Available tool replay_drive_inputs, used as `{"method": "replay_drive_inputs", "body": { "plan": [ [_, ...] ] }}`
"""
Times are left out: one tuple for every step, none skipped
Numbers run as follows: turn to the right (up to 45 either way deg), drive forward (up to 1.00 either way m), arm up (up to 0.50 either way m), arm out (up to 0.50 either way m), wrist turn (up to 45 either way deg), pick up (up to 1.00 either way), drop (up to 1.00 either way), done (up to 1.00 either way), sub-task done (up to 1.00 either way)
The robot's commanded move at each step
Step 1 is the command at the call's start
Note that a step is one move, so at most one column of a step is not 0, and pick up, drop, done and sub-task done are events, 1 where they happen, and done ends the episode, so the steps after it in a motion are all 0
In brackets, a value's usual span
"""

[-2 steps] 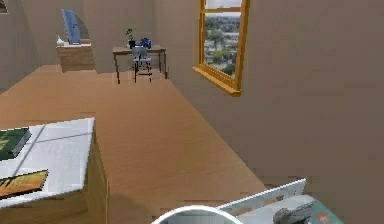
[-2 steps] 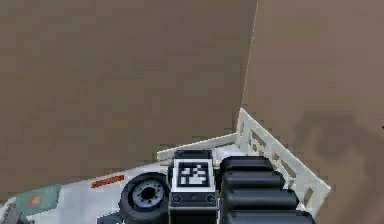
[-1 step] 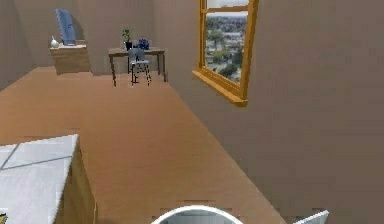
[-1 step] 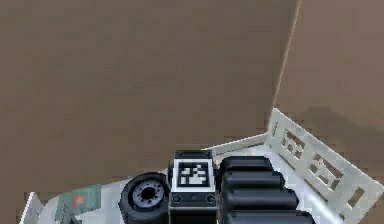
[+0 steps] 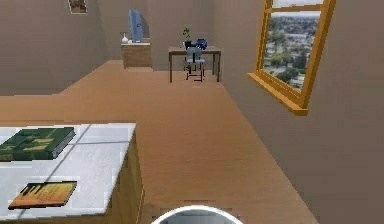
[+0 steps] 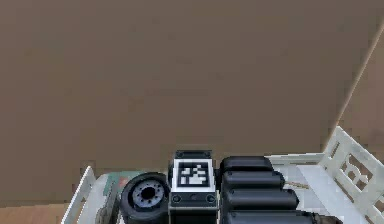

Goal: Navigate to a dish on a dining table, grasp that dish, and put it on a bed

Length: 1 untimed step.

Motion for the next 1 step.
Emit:
{"method": "replay_drive_inputs", "body": {
  "plan": [
    [0.0, 0.0, 0.0, 0.46, 0.0, 0.0, 0.0, 0.0, 0.0]
  ]
}}
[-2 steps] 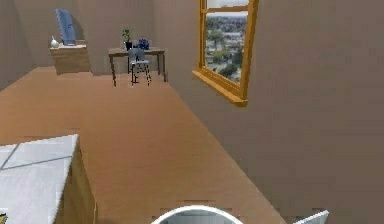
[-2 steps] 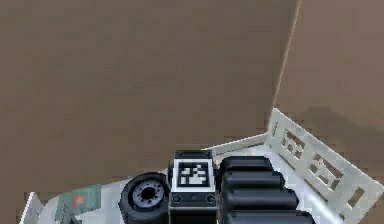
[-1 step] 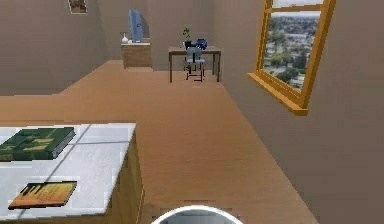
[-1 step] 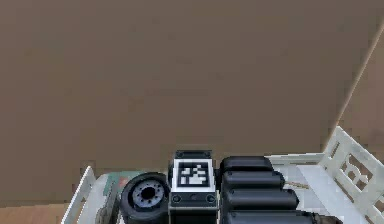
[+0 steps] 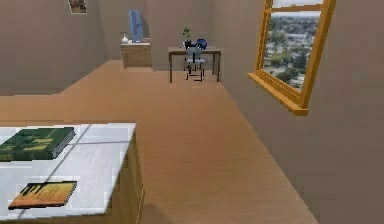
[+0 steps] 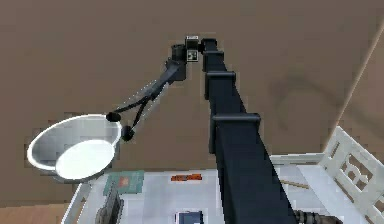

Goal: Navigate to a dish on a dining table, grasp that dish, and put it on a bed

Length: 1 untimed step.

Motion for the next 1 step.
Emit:
{"method": "replay_drive_inputs", "body": {
  "plan": [
    [0.0, 0.0, 0.0, 0.0, 45.0, 0.0, 0.0, 0.0, 0.0]
  ]
}}
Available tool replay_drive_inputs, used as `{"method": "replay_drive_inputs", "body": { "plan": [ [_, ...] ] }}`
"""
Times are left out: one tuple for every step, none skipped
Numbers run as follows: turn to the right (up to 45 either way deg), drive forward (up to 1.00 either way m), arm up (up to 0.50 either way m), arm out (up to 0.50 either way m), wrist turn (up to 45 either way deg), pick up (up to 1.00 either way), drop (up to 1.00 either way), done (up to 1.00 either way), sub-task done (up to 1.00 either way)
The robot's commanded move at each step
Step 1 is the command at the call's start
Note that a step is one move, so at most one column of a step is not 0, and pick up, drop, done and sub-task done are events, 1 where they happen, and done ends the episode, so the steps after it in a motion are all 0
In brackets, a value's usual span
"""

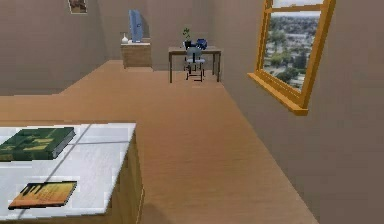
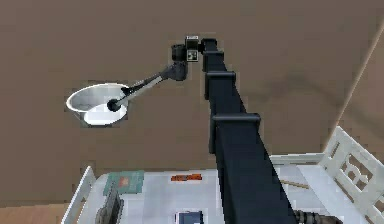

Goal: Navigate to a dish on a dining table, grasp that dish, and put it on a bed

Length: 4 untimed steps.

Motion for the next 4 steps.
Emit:
{"method": "replay_drive_inputs", "body": {
  "plan": [
    [0.0, 0.0, 0.0, 0.0, 45.0, 0.0, 0.0, 0.0, 0.0],
    [0.0, 0.0, 0.0, 0.0, 45.0, 0.0, 0.0, 0.0, 0.0],
    [0.0, 0.0, 0.0, 0.0, 33.0, 0.0, 0.0, 0.0, 0.0],
    [0.0, 0.0, -0.4, 0.0, 0.0, 0.0, 0.0, 0.0, 0.0]
  ]
}}
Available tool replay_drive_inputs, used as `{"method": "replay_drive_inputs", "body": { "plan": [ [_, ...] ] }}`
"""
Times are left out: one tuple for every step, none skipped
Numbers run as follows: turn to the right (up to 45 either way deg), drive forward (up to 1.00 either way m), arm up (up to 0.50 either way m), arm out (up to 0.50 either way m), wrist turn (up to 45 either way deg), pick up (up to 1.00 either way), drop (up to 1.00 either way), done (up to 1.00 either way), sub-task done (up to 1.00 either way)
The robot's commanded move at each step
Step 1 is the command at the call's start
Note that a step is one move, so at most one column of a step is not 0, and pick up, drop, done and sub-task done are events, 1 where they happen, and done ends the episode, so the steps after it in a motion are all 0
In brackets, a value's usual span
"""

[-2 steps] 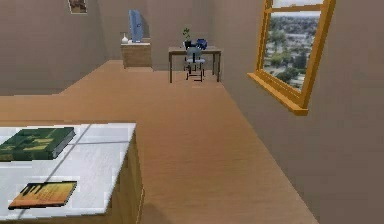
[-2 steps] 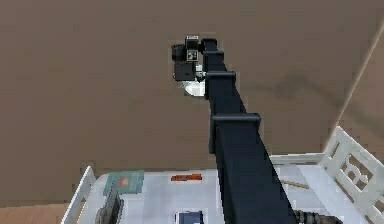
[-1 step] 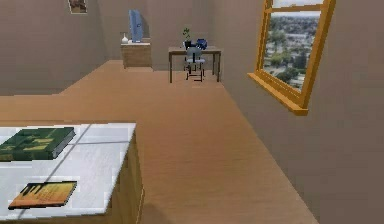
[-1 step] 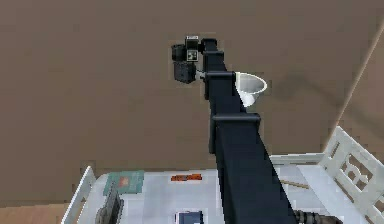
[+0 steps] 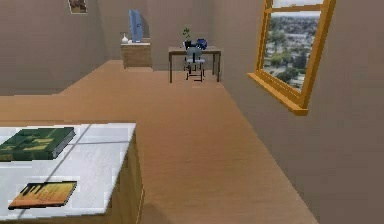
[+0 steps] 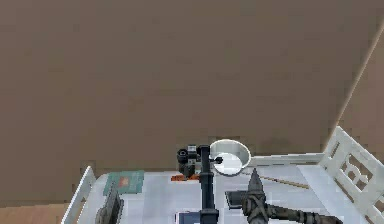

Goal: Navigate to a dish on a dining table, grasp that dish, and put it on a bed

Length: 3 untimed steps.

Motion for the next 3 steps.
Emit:
{"method": "replay_drive_inputs", "body": {
  "plan": [
    [0.0, 0.0, -0.32, 0.0, 0.0, 0.0, 0.0, 0.0, 0.0],
    [0.0, 0.0, 0.0, 0.0, 0.0, 0.0, 1.0, 0.0, 0.0],
    [0.0, 0.0, 0.1, 0.0, 0.0, 0.0, 0.0, 0.0, 0.0]
  ]
}}
